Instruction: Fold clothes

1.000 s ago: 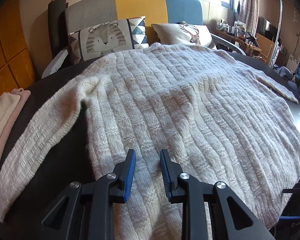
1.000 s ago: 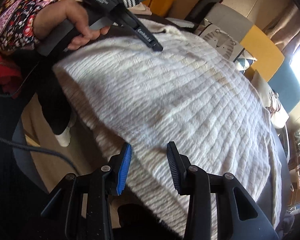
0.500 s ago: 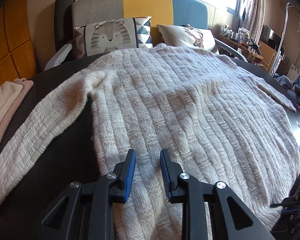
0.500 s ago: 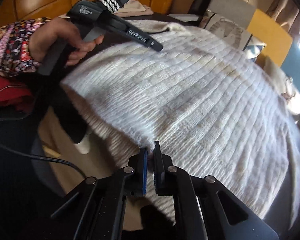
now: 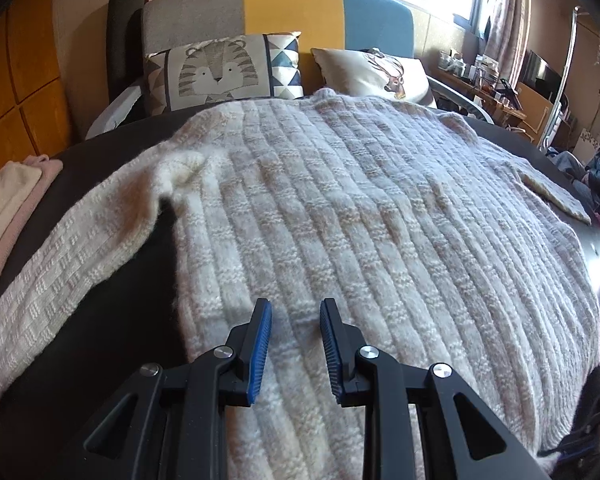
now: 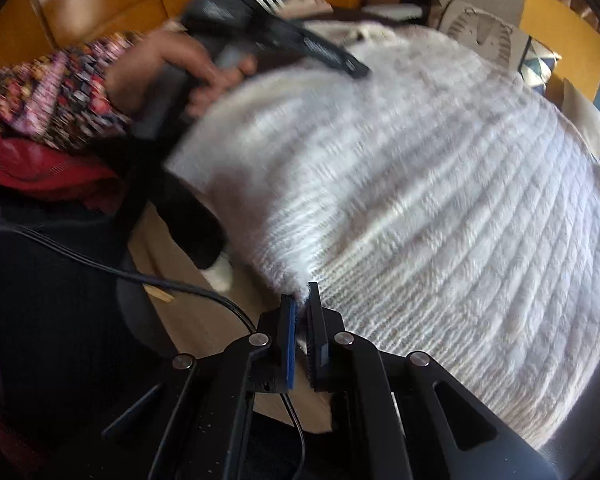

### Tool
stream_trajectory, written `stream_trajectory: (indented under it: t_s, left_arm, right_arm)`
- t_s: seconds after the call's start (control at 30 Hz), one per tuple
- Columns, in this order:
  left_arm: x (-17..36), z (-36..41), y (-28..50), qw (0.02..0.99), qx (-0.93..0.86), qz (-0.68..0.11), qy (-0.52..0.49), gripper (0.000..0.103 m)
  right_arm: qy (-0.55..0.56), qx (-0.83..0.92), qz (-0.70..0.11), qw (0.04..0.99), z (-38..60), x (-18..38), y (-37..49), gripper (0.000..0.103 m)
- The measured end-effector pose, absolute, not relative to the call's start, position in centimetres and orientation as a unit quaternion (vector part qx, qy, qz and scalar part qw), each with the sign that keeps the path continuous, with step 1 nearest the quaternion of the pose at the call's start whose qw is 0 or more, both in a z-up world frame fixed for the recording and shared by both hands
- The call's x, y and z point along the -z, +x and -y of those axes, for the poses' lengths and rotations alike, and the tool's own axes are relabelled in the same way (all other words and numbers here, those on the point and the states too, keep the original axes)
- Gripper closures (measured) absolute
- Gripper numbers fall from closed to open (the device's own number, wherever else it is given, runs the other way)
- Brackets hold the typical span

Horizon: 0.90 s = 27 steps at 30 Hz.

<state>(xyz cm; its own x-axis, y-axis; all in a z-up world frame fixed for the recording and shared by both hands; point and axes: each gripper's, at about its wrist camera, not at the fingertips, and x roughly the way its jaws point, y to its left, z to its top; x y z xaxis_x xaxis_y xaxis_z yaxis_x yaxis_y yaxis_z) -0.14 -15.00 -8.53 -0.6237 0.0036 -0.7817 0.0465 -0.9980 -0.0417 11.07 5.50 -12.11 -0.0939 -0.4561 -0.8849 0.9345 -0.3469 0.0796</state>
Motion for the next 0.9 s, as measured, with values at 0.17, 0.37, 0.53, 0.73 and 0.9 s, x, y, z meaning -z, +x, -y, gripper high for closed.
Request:
stream_trajectory:
  t_s: [0.17, 0.37, 0.53, 0.73, 0.9]
  left_arm:
    - [8.5, 13.3, -2.1, -0.005, 0.901, -0.007, 0.433, 0.078]
    - [8.9, 10.7, -5.6, -0.028, 0.901, 0.053, 0.429, 0.078]
    - [9.5, 9.2, -7.2, -0.027, 0.901, 0.125, 0.415, 0.074]
    - [9.5, 9.3, -7.2, -0.031, 0.899, 0.134, 0.416, 0.074]
    - [8.7, 10.4, -6.5, -0.051, 0.895, 0.082, 0.436, 0.074]
  right_arm:
    - [0.468, 0.680, -0.261, 0.501, -5.4, 12.9, 10.5, 0.099]
    - [0.496, 0.658, -0.264, 0.501, -4.8, 14.6, 10.5, 0.099]
    - [0.510, 0.651, -0.252, 0.503, -4.6, 14.8, 10.3, 0.099]
    - [0.531, 0.654, -0.234, 0.484, -4.3, 15.6, 9.1, 0.094]
    - [0.522, 0.669, -0.212, 0.485, -5.2, 12.9, 9.1, 0.076]
